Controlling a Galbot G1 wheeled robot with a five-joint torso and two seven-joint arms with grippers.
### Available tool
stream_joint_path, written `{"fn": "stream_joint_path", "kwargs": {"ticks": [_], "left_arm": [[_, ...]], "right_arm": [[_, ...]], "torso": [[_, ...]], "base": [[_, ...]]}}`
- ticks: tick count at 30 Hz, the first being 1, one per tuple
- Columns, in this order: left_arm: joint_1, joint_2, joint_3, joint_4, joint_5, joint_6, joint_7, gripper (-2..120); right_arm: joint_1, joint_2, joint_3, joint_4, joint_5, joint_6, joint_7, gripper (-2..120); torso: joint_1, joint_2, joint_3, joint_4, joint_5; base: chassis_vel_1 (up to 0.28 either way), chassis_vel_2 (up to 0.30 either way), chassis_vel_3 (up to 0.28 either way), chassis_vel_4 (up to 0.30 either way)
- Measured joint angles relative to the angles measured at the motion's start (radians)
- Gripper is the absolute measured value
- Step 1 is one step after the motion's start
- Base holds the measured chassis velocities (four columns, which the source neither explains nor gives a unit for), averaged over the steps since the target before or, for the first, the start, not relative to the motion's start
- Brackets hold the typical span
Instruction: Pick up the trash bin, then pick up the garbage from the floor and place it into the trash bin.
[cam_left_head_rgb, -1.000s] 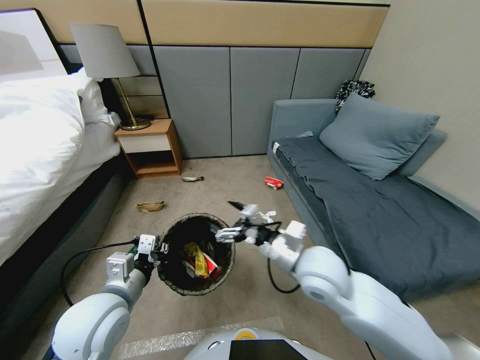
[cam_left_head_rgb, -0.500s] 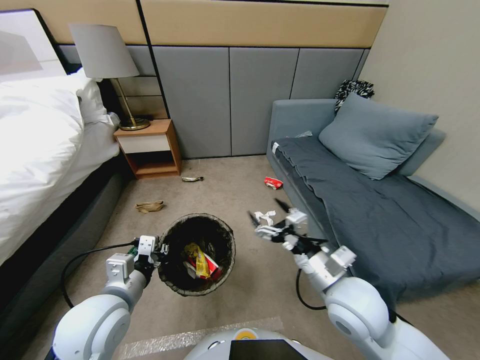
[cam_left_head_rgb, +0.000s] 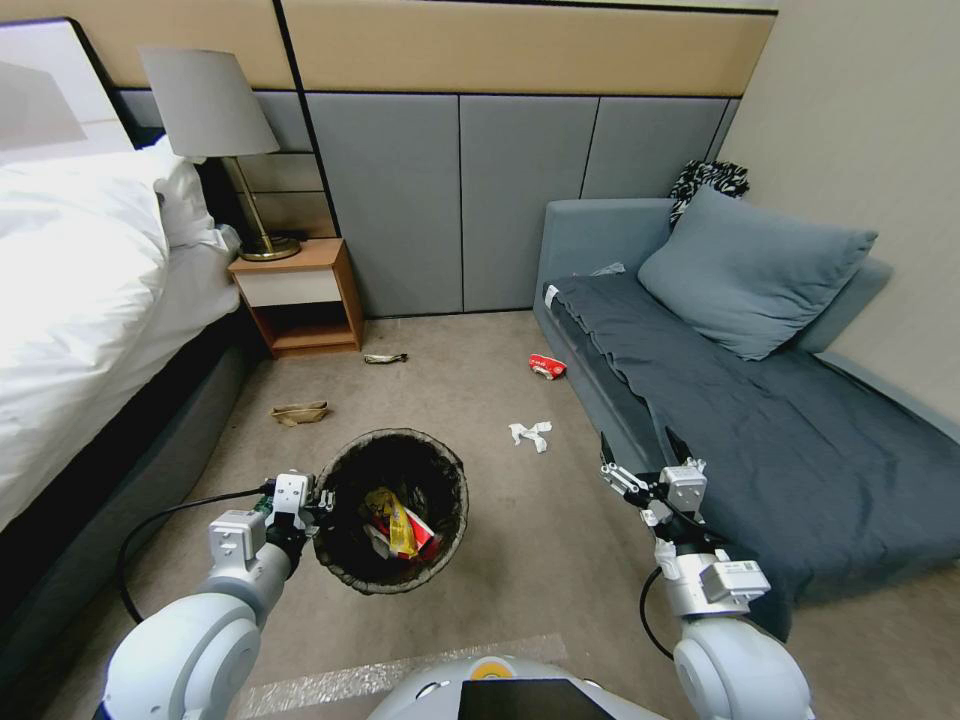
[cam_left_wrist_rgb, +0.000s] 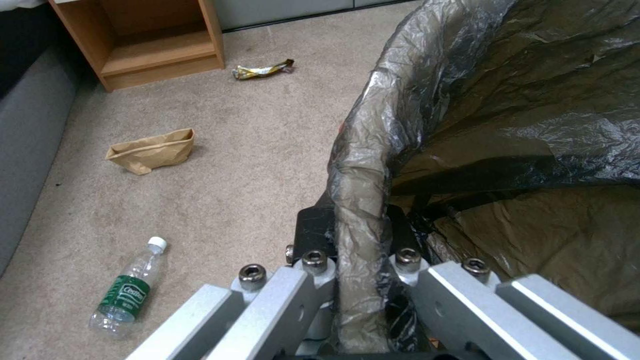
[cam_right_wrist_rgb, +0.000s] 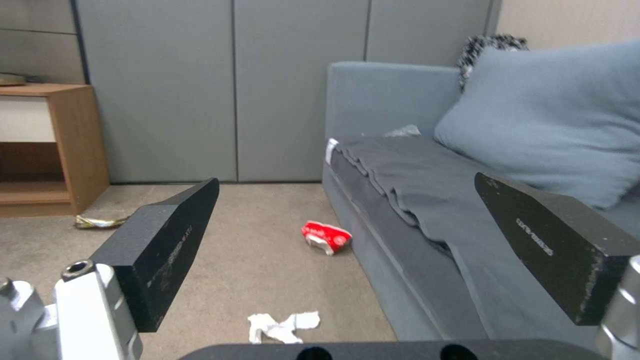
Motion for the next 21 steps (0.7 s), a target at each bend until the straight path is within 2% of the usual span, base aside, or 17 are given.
{"fn": "stream_joint_path", "kwargs": {"ticks": [4,10,21], "left_arm": [[-0.006,-0.005,-0.002,0.000,0.000,0.000,0.004,1],[-0.016,-0.010,-0.002,0.000,0.012,0.000,0.013,1],[-0.025,-0.026,0.001,0.000,0.016,0.000,0.019,1]], "right_arm": [[-0.015,0.042,0.001,0.011,-0.024,0.002,-0.003,100],[-0.030,0.054,0.001,0.019,-0.044,0.012,-0.004,100],[-0.048,0.054,-0.005,0.025,-0.074,0.024,-0.003,100]], "torso": [[0.000,0.000,0.000,-0.0001,0.0001],[0.000,0.000,0.000,0.0000,0.0001],[0.000,0.000,0.000,0.0000,0.0003]], "base": [[0.000,0.000,0.000,0.000],[-0.042,0.035,0.039,-0.029],[-0.126,0.118,0.121,-0.122]]}}
